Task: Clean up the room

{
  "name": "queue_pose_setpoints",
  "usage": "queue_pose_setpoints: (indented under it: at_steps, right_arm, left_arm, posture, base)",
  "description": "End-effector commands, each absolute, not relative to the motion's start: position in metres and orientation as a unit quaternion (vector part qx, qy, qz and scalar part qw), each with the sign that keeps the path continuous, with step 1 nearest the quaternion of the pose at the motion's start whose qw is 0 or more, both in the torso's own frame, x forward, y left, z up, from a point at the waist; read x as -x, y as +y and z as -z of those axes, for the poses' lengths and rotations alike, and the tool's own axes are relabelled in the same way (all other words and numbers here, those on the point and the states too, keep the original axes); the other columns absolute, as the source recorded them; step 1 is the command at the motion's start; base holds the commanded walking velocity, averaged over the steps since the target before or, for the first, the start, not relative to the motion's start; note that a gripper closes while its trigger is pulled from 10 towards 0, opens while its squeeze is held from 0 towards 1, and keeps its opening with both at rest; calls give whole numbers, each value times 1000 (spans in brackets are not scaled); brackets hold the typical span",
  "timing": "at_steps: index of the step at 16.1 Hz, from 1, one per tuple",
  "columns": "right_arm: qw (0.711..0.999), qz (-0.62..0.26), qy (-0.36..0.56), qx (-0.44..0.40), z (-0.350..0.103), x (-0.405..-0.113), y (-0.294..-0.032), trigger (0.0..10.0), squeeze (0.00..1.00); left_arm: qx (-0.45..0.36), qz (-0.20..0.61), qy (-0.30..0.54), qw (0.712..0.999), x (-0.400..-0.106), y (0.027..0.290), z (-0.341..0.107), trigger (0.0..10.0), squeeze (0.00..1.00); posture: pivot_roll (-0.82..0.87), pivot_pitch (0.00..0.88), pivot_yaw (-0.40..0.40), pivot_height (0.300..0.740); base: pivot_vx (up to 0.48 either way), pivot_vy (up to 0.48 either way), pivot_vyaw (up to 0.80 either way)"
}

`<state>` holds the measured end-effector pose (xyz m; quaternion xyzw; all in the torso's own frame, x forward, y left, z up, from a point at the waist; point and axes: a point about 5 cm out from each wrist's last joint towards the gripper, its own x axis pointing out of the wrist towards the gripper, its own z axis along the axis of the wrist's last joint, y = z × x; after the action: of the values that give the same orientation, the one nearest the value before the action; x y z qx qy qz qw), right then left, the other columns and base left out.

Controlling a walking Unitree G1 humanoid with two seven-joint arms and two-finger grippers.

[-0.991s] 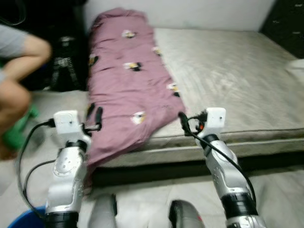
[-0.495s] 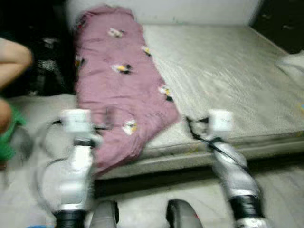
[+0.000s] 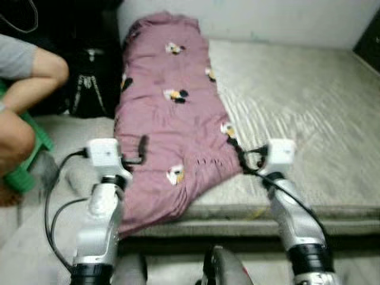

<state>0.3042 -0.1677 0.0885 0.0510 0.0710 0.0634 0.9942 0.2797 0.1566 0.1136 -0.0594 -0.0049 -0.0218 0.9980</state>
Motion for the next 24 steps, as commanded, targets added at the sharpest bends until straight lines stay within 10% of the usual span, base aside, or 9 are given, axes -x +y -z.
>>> queue_pose_setpoints:
  at_steps: [1,13,24]
  right_arm:
    - [993,-82,65,-59,-93,-307,-157,10000,0]
    - [992,-86,71,-54,-91,-308,-159,10000,0]
    - [989,-63,99,-93,-85,-303,-160,10000,0]
  left_arm:
    - [51,5,-4,999,-280,167,-114,10000,0]
    - [58,-31,19,998,-289,179,-112,10000,0]
    - [66,-187,27,980,-281,226,-115,10000,0]
  posture:
    - [-17,0,-91,641]
    - [-19,0,-99,533]
    - [-3,22,-100,533]
  base:
    - [349,0,0]
    - [55,0,0]
    - [0,0,0]
